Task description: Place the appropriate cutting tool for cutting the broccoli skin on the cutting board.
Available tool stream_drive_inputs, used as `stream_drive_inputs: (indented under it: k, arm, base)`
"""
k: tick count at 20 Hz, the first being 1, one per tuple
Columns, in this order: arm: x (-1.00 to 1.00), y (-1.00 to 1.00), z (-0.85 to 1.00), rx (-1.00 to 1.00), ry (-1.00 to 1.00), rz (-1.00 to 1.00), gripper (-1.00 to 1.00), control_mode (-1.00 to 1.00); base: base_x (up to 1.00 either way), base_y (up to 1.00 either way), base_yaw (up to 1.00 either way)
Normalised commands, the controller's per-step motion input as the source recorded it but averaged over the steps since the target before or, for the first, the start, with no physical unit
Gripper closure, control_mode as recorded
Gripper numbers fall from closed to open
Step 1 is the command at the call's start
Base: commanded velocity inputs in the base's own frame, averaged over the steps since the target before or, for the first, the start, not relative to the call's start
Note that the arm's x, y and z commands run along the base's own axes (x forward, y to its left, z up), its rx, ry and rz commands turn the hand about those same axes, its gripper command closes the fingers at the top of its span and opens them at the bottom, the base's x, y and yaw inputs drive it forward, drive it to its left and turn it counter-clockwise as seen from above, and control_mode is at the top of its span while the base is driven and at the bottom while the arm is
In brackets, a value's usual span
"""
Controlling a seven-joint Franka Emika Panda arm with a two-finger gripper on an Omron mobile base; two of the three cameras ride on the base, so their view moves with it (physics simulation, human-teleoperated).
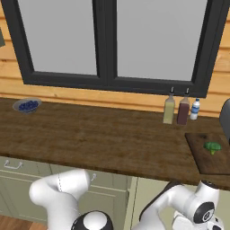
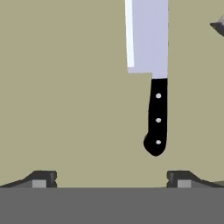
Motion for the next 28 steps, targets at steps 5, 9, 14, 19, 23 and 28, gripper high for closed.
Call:
stream_drive_inputs:
  k: [5, 9, 14, 19, 23, 28]
  arm:
    - [0.10, 0.00, -0.02, 0.00, -0.02, 0.00, -1.00, -1.00]
    - [0.03, -0.10, -0.25, 0.00, -0.09, 0.01, -1.00, -1.00]
    - [0.18, -0.03, -0.25, 0.02, -0.07, 0.03, -1.00, -1.00]
    - [0.15, -0.28, -0.05, 0.07, -0.10, 0.05, -1.00, -1.00]
    - [0.00, -0.27, 0.00, 0.04, -0.07, 0.07, -1.00, -1.00]
    - [0.00, -0.13, -0.26, 0.01, 0.00, 0.04, -1.00, -1.00]
  base:
    - [0.00, 0.00, 0.00]
    - [0.00, 0.00, 0.00]
    - [0.00, 0.00, 0.00]
    - [0.00, 0.00, 0.00]
    - [0.00, 0.00, 0.00]
    - [0.00, 0.00, 0.00]
